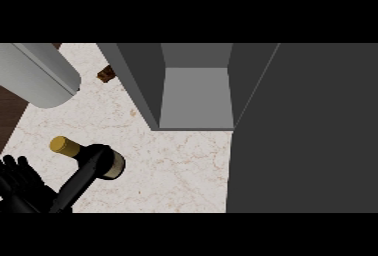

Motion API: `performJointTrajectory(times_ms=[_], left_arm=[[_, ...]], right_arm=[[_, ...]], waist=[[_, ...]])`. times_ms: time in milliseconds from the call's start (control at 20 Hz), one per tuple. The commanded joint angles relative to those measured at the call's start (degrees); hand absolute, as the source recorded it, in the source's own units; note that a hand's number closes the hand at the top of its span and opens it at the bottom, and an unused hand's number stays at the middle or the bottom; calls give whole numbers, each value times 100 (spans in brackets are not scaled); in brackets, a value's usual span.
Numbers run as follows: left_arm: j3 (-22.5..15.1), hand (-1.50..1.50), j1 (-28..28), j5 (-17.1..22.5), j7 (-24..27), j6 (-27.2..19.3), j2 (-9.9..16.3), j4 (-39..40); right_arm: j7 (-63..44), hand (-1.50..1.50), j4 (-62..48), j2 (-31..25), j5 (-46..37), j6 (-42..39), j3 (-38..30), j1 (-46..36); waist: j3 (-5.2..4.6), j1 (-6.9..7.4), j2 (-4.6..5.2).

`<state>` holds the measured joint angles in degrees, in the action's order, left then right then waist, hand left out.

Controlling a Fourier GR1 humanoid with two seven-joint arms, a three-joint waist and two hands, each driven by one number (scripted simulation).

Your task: Pick up the wine, place it into the cabinet and close the cabinet

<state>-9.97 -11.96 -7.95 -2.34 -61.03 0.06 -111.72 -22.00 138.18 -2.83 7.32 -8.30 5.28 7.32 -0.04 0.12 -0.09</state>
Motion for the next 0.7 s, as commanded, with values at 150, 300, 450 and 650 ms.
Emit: performJointTrajectory(times_ms=[150, 300, 450, 650], left_arm=[[255, -150, -494, 1476, 1527, 227, -6, 400], [-2, -150, -583, 1779, 1921, 164, -6, 708], [293, -150, -200, 2142, 2174, 280, -6, 1169], [944, -150, -196, 2624, 2509, 994, -6, 1529]], right_arm=[[-176, -150, 67, -122, 179, -81, -216, -167], [145, -150, -300, 90, -23, -122, 63, -52], [-355, -150, 214, 150, -254, 156, 282, -173], [295, -150, -301, -72, 254, -388, -283, 50]], waist=[[-3, 14, -1], [-1, 12, 2], [-2, 2, 3], [2, -7, 6]])
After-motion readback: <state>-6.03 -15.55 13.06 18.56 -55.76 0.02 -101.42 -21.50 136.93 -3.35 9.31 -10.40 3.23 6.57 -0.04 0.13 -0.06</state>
